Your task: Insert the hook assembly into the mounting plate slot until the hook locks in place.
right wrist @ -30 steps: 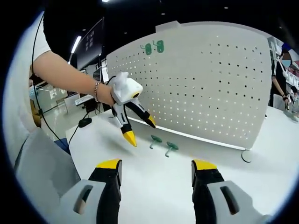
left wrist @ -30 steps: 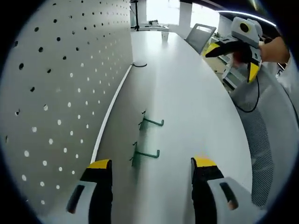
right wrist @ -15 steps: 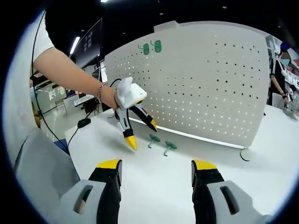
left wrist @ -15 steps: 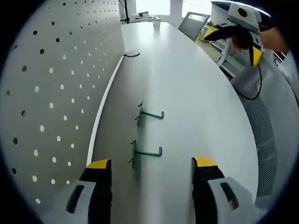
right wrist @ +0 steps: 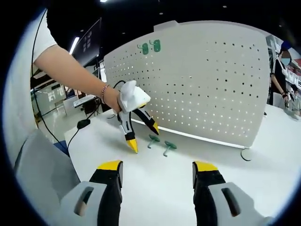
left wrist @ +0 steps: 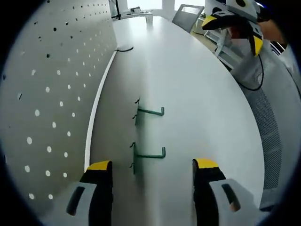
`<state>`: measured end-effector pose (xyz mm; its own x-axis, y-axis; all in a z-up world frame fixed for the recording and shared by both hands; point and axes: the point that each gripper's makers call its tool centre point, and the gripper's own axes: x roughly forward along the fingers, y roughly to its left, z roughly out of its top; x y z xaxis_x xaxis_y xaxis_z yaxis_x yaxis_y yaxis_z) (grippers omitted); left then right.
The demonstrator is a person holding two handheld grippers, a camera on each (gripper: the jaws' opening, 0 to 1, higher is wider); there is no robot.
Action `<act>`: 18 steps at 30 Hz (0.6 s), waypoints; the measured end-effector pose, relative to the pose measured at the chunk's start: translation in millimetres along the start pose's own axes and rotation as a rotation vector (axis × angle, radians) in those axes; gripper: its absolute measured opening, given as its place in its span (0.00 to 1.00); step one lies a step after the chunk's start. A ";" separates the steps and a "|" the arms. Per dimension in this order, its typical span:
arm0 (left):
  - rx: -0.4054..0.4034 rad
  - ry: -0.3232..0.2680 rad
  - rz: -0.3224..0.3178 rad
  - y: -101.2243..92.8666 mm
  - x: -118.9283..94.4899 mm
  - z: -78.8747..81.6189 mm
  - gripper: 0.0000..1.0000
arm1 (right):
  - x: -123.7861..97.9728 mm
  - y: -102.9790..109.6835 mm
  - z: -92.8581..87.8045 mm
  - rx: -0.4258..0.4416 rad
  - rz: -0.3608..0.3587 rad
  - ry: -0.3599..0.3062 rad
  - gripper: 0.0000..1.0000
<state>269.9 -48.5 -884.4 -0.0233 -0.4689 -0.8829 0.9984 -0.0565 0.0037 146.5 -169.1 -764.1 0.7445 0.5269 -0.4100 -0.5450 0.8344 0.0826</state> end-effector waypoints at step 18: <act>-0.008 -0.023 0.011 7.1 -2.9 -0.6 0.52 | -1.0 -3.2 -0.9 0.015 -0.014 0.001 0.57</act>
<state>277.1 -47.0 -882.1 -0.0136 -0.4893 -0.8720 0.9990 -0.0442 0.0093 147.1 -172.5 -764.8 0.7518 0.5149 -0.4119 -0.5286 0.8441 0.0904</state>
